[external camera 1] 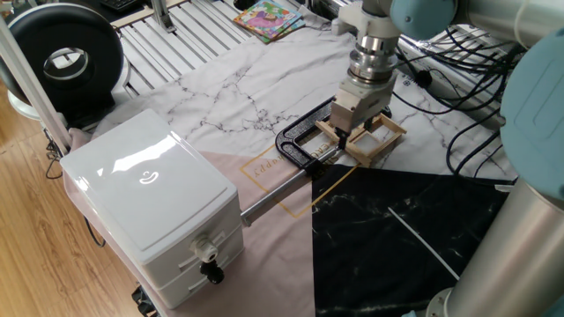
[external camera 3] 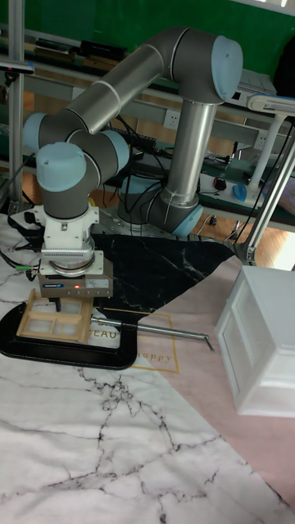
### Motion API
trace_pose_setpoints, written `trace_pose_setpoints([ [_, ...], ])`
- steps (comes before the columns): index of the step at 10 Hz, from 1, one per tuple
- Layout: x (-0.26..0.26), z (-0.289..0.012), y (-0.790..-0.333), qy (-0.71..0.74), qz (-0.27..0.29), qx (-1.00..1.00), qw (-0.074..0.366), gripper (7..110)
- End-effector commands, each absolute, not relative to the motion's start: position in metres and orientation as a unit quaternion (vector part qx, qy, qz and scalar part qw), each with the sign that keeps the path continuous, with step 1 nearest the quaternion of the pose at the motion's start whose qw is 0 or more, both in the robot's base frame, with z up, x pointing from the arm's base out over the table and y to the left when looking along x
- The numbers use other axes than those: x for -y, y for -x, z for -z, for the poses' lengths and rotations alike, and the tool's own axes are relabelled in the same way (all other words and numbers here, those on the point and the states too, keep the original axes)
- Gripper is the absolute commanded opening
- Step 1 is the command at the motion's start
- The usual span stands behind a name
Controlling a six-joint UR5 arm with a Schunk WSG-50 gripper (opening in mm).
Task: Close a sliding window
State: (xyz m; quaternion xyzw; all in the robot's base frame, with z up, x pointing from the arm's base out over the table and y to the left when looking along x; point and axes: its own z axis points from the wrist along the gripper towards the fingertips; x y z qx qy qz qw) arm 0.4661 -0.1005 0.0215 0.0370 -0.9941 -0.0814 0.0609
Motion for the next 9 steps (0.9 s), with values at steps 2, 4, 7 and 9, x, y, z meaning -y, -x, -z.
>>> trace_pose_setpoints([
  [2,0.075,-0.035,-0.475,-0.001,0.137,0.989,0.055,88],
  [4,0.085,-0.026,-0.456,-0.007,0.138,0.988,0.075,88],
  [7,0.078,-0.023,-0.457,0.012,0.152,0.986,0.062,107],
  [9,0.081,-0.022,-0.456,0.011,0.147,0.987,0.064,107],
])
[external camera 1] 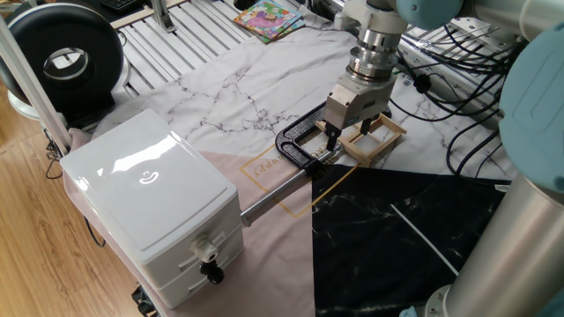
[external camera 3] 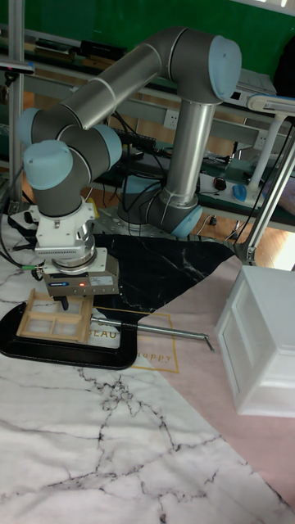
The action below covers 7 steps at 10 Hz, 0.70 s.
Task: Close a sliding window
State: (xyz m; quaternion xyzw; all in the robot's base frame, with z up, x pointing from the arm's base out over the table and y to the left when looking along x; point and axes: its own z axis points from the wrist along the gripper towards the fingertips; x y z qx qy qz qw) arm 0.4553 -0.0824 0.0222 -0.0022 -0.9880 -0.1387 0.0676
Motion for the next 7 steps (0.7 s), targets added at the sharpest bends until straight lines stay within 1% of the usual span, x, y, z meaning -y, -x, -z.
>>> trace_pose_setpoints([
  [1,0.083,-0.021,-0.454,0.011,0.145,0.987,0.066,107],
  [7,0.092,-0.016,-0.441,0.001,0.146,0.987,0.073,107],
])
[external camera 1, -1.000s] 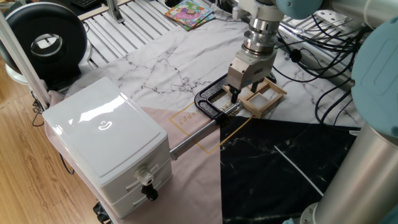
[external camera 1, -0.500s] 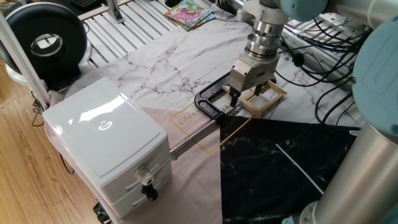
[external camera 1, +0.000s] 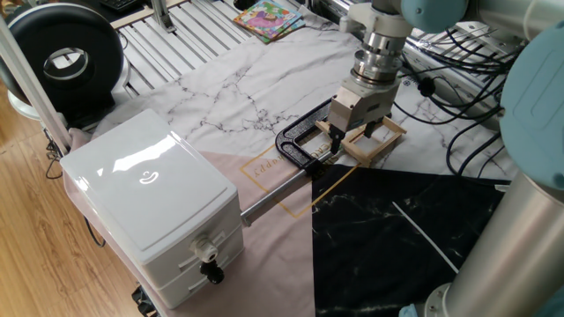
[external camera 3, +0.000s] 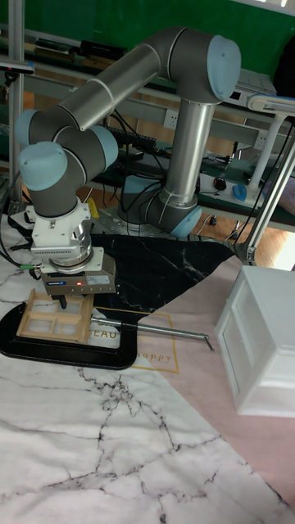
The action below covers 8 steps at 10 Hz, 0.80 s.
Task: Close a sliding window
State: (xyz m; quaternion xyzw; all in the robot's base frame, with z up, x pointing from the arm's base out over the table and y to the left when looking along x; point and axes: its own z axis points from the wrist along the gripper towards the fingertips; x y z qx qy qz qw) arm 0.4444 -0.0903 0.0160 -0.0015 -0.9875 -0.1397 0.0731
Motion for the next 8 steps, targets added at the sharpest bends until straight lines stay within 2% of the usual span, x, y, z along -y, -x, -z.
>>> trace_pose_setpoints([
  [1,0.0937,-0.0150,-0.4390,0.000,0.145,0.987,0.076,107],
  [5,0.0970,-0.0119,-0.4368,-0.002,0.142,0.987,0.077,107],
  [6,0.0977,-0.0112,-0.4362,-0.002,0.142,0.987,0.077,88],
  [8,0.1011,-0.0097,-0.4361,-0.005,0.137,0.988,0.076,88],
])
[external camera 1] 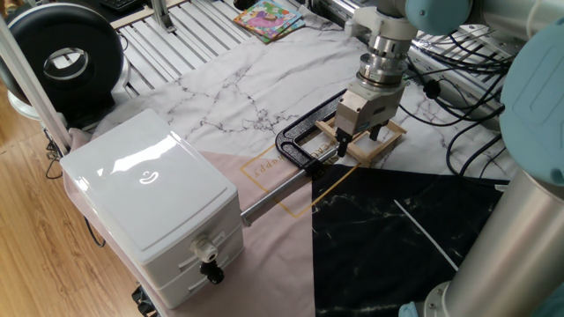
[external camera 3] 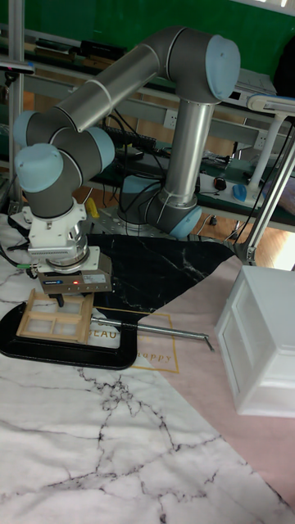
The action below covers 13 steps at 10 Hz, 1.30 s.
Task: Close a sliding window
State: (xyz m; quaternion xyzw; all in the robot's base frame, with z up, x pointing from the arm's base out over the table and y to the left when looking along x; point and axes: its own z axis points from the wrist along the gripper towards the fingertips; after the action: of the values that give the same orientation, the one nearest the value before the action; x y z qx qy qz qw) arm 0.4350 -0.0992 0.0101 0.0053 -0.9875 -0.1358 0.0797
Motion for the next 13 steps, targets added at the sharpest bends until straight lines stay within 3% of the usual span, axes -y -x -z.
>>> trace_pose_setpoints([
  [1,0.103,-0.009,-0.436,-0.006,0.133,0.988,0.075,88],
  [13,0.120,-0.001,-0.441,-0.025,0.081,0.995,0.058,88],
])
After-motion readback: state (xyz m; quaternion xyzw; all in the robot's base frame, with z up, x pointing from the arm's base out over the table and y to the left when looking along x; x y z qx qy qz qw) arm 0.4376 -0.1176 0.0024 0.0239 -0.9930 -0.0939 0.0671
